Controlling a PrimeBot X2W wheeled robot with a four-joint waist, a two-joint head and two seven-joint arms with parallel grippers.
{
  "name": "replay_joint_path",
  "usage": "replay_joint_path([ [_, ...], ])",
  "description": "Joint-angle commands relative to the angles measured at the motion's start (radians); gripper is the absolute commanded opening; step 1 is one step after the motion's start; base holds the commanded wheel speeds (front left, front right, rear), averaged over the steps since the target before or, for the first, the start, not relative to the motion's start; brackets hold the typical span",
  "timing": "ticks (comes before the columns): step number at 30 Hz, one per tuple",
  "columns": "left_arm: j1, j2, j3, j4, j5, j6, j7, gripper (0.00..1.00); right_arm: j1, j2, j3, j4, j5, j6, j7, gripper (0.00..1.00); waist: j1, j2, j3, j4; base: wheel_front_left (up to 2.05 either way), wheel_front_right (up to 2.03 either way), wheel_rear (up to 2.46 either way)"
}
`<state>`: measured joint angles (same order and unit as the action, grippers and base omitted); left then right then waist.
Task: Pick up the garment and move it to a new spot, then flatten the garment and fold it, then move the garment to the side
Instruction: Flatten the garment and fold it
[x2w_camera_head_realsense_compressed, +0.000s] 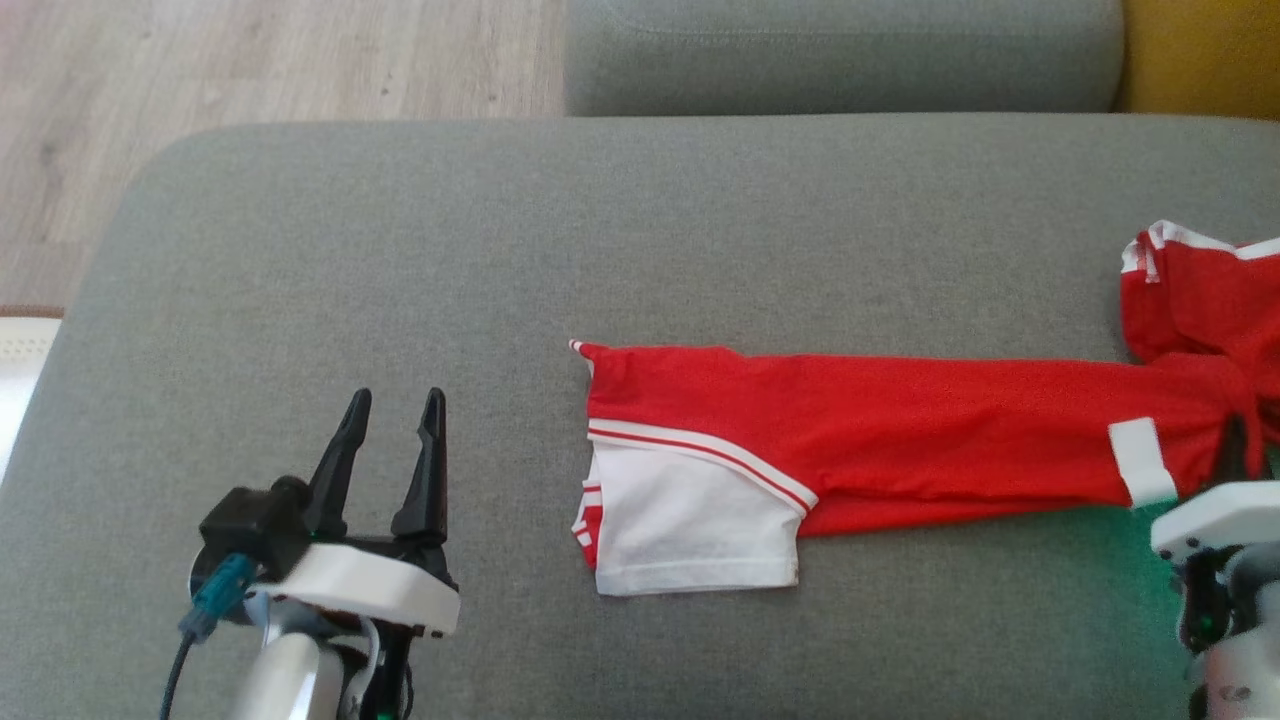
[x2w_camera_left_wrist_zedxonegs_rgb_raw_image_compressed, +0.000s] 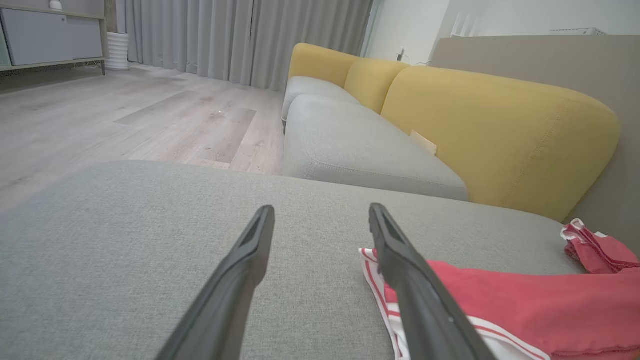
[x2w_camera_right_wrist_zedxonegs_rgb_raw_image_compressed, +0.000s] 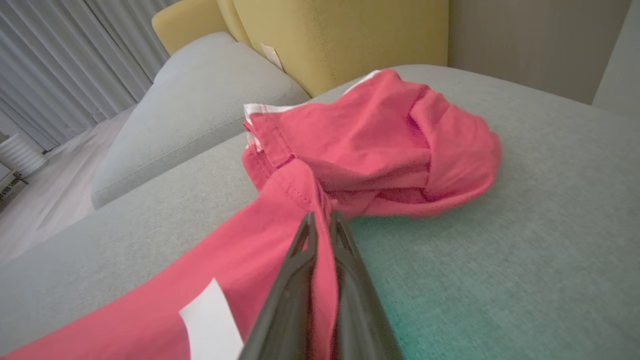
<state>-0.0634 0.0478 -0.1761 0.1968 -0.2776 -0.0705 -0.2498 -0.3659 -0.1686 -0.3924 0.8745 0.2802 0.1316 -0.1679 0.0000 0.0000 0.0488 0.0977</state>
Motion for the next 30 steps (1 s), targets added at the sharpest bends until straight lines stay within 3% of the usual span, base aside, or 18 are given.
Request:
replay_joint_path([
  [1,-0.021,0.002,0.04,-0.031,-0.011,-0.001,-0.012,1.0,-0.041,-0.009,0.032,-0.046,-0.002,-0.001,-0.006,0.0,0.0,0.0,-0.012,0.002,0.0,0.0,0.0],
  [13,0.016,0.002,0.043,-0.026,-0.003,-0.004,-0.012,1.0,0.037,0.102,0.223,-0.349,0.075,-0.001,0.095,0.0,0.0,0.0,-0.088,0.052,0.0,0.0,0.0],
  [18,0.024,0.002,0.056,-0.026,0.002,-0.009,-0.012,1.0,0.069,0.117,0.361,-0.469,0.13,-0.001,0.149,0.0,0.0,0.0,-0.103,0.086,0.0,0.0,0.0],
  [20,0.028,0.002,0.055,-0.023,-0.003,-0.011,-0.012,1.0,0.083,0.118,0.462,-0.504,0.212,-0.001,0.156,0.0,0.0,0.0,-0.109,0.112,0.0,0.0,0.0],
  [30,0.034,0.002,0.029,-0.013,-0.007,-0.013,-0.012,1.0,0.081,0.118,0.723,-0.454,0.331,-0.001,0.105,0.0,0.0,0.0,-0.106,0.214,0.0,0.0,0.0],
])
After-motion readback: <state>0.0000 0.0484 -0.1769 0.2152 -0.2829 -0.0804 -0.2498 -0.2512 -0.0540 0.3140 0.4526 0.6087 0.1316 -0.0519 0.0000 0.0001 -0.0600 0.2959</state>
